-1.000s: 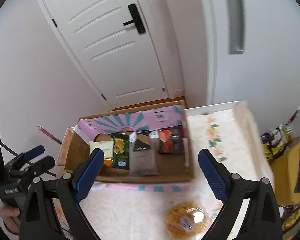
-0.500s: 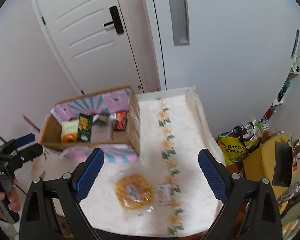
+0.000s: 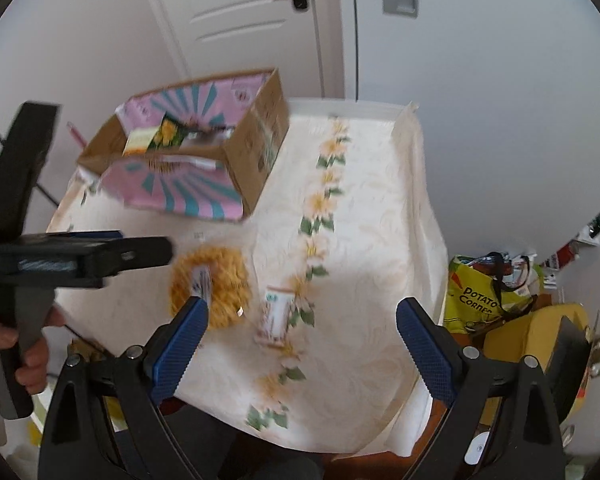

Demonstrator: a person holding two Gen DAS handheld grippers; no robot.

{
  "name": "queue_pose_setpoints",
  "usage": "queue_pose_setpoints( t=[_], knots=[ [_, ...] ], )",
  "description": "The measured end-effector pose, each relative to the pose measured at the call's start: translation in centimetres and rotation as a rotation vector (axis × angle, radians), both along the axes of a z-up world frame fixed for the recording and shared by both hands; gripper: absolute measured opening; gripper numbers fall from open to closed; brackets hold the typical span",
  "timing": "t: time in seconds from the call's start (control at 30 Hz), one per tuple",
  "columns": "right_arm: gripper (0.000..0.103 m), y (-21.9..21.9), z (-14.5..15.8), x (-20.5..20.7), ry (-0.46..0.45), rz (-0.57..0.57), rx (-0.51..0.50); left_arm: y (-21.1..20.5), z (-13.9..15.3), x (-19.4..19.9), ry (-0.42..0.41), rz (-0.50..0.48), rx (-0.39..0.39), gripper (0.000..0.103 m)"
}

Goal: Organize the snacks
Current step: 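Withdraw both tools toward the clear waffle bag and small white packet, then grasp the clear waffle bag with the left tool while the right tool grasps the small white packet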

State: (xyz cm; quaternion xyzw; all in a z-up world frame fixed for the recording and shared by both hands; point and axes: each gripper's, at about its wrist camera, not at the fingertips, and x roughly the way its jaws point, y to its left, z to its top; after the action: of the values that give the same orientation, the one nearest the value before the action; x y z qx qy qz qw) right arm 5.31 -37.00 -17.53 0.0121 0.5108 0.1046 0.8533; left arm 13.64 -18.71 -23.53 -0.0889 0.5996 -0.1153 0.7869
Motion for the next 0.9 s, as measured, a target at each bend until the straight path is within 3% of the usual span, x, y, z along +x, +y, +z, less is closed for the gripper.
queue_pose_setpoints(
  t=[0.33, 0.6, 0.67, 0.73, 0.9],
  knots=[
    [0.086, -1.2, -4.6, 0.8, 0.063, 0.058, 0.047, -2.5, -3.6, 0.5, 0.029, 0.062, 0.075, 0.103],
    [0.086, -0.5, -5.9, 1.0, 0.081, 0.109, 0.048, -3.0, -4.8, 0.9, 0.045, 0.078, 0.112, 0.102],
    [0.086, -0.5, -5.9, 1.1, 0.082, 0.113, 0.048, -3.0, -4.6, 0.7, 0.03, 0.073, 0.126, 0.089],
    [0.086, -0.5, -5.9, 1.2, 0.088, 0.109, 0.053, -3.7, -4.7, 1.1, 0.022, 0.062, 0.127, 0.084],
    [0.086, 0.1, -6.3, 1.1, 0.097, 0.1, 0.053, -2.6, -4.2, 1.0, 0.016, 0.057, 0.104, 0.08]
  ],
)
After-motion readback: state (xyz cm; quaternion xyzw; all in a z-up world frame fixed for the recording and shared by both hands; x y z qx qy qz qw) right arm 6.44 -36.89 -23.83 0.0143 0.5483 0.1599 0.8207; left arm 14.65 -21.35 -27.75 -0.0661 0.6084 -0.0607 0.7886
